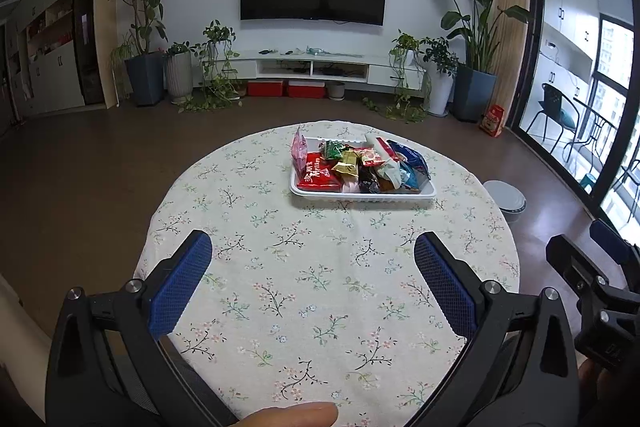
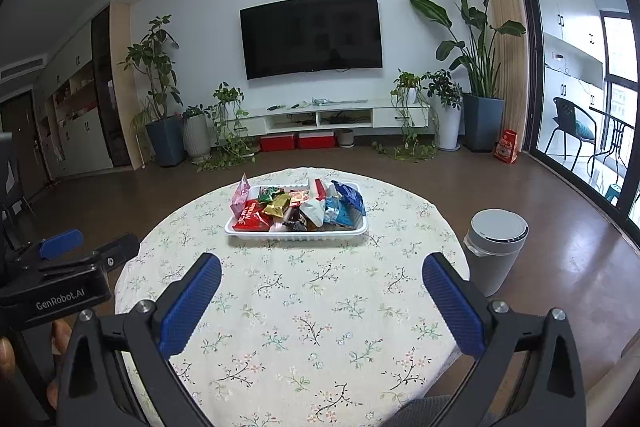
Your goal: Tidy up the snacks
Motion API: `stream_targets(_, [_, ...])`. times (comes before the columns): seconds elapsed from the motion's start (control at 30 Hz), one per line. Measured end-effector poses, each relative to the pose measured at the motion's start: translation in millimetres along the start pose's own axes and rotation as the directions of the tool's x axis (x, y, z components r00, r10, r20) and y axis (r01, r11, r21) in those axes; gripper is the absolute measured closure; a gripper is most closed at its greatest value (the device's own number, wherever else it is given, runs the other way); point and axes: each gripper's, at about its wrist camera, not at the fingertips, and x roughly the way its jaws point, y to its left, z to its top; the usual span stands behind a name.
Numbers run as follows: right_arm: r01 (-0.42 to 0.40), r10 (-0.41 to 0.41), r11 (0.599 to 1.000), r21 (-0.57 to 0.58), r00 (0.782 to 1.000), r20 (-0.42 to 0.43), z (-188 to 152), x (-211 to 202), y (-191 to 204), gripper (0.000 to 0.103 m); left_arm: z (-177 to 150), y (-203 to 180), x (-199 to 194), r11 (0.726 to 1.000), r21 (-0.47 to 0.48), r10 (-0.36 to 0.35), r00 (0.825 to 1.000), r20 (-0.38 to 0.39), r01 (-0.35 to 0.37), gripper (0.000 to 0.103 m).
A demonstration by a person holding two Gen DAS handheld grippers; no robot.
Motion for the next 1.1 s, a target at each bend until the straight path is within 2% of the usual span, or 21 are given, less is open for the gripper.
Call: stream_targets(1.1, [-0.004, 0.004, 1.0, -0.011, 0.998, -0.065, -14, 6, 3, 0.0, -8, 12, 9, 1.0, -0.009, -0.001, 1.0, -0.013, 0.0, 0.0])
